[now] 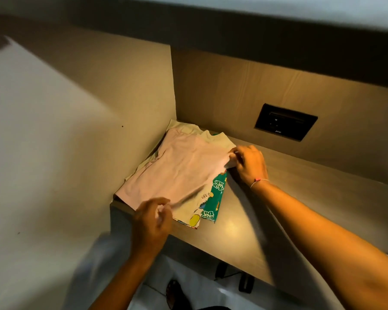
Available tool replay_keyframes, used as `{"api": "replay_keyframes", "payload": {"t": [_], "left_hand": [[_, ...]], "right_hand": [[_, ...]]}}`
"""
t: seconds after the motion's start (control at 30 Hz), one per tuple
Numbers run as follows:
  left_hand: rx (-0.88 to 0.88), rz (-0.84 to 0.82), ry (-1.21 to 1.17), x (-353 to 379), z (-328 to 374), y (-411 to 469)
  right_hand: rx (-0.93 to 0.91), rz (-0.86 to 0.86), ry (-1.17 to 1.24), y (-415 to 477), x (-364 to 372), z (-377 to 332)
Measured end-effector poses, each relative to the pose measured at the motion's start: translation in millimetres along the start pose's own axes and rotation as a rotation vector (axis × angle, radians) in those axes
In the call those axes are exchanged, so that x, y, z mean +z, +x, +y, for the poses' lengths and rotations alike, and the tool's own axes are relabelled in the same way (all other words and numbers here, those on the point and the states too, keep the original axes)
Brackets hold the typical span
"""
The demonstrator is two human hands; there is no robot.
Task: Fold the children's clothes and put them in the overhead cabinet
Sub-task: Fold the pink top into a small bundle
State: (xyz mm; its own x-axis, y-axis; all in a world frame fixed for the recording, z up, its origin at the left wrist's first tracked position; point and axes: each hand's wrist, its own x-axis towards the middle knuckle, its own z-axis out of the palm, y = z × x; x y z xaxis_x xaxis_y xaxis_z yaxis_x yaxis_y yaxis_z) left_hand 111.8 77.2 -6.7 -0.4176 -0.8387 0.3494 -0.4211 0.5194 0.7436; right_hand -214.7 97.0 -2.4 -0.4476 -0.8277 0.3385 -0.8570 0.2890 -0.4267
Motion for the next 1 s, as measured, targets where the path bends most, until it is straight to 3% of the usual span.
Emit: {"api": "replay_keyframes", "payload": {"t": [0.13,0.27,0.43,0.5,0.53,0.6,0.63,0.67,0.73,0.83,1.0], "left_hand": [[-0.054,0.274,-0.175,-35.4,26.9,56.4],[0.019,0.275,-0.215,-44.0,50.7,124.0],[-0.045,0.13,-0.256,1.8,116.8,211.4],[0.027,0.099,-0.358,13.9,150.8,224.2],[0.095,0.082,-0.404,17.0,166.6,222.8],[0.212,0.035,-0.472,15.9,186.4,209.0],[0.258,0.005,-0.496,15.2,190.0,196.2],[0.298,-0.037,-0.503,15.8,188.4,179.5],[0.359,-0.171,-0.448,18.9,171.3,140.9],[0.365,-0.52,-0.315,54.1,125.2,76.2],[0.409,-0.844,0.115,66.4,44.1,30.0]], "right_hand": [[-0.114,0.194,0.164,13.3,-45.0,-28.1],[-0.08,0.357,0.196,28.4,-97.9,-33.4],[0.267,0.422,0.161,42.6,-182.1,-10.4],[0.446,0.284,0.157,29.3,-214.4,4.0],[0.465,0.368,0.08,14.9,-228.2,11.8],[0.306,0.52,-0.258,-32.6,-264.9,11.7],[0.265,0.596,-0.263,-59.8,-276.3,14.5],[0.222,0.545,-0.178,-90.6,-276.6,17.5],[0.086,0.73,-0.187,-135.7,-274.4,28.2],[0.249,0.504,-0.166,-240.1,-239.0,37.5],[0.485,-0.051,-0.164,-314.8,-152.3,27.6]]}}
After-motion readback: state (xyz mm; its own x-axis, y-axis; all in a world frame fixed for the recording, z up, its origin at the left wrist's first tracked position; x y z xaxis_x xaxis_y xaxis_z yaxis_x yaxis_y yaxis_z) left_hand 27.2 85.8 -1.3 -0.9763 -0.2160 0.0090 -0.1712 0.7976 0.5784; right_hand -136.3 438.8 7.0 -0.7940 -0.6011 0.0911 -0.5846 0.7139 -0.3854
